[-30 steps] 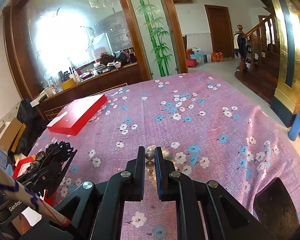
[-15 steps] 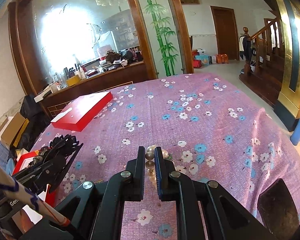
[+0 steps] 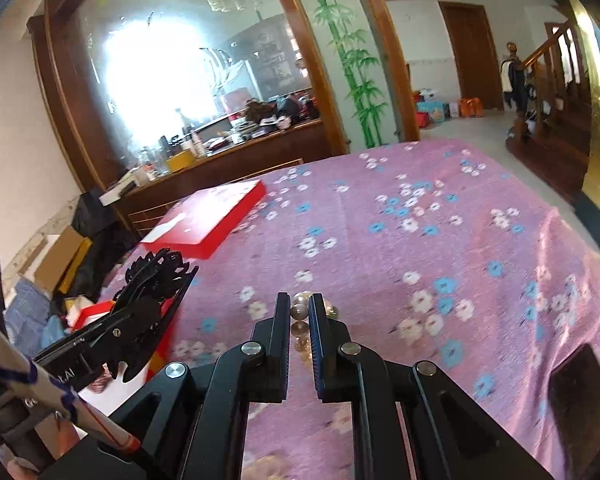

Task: Organize jewelry
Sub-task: 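Lift the pearl bracelet and black claw clip off the cloth, then lower the claw clip into the red box with the left tool while the right tool drops the bracelet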

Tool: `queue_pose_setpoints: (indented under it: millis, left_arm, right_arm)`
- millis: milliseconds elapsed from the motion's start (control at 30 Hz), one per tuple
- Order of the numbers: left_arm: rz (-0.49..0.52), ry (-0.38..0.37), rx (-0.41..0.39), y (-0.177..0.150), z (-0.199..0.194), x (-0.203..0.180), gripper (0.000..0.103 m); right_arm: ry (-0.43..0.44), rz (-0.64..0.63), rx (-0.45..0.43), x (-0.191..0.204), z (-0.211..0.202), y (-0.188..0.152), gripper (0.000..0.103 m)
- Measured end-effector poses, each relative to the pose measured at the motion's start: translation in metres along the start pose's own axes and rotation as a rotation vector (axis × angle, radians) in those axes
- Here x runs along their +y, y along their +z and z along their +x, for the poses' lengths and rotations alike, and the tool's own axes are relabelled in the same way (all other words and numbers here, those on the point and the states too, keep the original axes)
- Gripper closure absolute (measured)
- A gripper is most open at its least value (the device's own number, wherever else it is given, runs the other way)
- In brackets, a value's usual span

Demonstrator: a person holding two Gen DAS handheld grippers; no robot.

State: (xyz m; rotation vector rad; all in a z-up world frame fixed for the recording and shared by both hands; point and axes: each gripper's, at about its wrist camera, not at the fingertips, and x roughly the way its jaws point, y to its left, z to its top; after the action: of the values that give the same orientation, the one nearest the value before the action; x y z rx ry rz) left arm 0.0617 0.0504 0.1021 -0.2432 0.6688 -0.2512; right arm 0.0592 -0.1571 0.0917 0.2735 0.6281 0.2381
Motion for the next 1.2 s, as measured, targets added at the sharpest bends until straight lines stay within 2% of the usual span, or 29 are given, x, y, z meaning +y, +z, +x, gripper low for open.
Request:
queue_pose_setpoints:
  millis: [67, 200, 300, 367, 500, 600, 667, 800, 967, 1200]
  left_arm:
    - [-0.030, -0.012, 0.004, 0.001, -0.013, 0.014, 0.069]
    - [-0.049, 0.051, 0.020, 0.003, -0.037, 0.044, 0.069]
    - [-0.089, 0.085, 0.039, 0.006, -0.054, 0.083, 0.069]
    - [-0.102, 0.135, 0.058, 0.008, -0.061, 0.110, 0.069]
    - [-0.119, 0.280, 0.075, 0.013, -0.073, 0.171, 0.069]
    - [-0.156, 0.371, 0.098, 0.013, -0.071, 0.214, 0.069]
    - [-0.180, 0.407, 0.115, 0.012, -0.065, 0.237, 0.068]
    - [-0.243, 0.453, 0.165, 0.007, -0.045, 0.276, 0.068]
    - [-0.279, 0.463, 0.171, 0.002, -0.032, 0.292, 0.068]
    - [-0.265, 0.449, 0.201, 0.003, -0.016, 0.290, 0.068]
  right_arm:
    - [0.025, -0.010, 0.003, 0.011, -0.004, -0.002, 0.094]
    - [0.108, -0.029, 0.022, 0.041, -0.010, -0.006, 0.094]
    - [0.163, -0.052, 0.055, 0.066, -0.007, -0.010, 0.093]
    - [0.197, -0.073, 0.081, 0.085, -0.002, -0.014, 0.093]
    - [0.257, -0.105, 0.142, 0.120, 0.013, -0.023, 0.093]
    - [0.297, -0.116, 0.187, 0.145, 0.027, -0.028, 0.093]
    - [0.313, -0.123, 0.207, 0.157, 0.034, -0.030, 0.093]
    - [0.336, -0.134, 0.253, 0.178, 0.058, -0.037, 0.093]
    - [0.348, -0.123, 0.315, 0.187, 0.088, -0.045, 0.093]
    - [0.204, -0.158, 0.359, 0.181, 0.121, -0.061, 0.093]
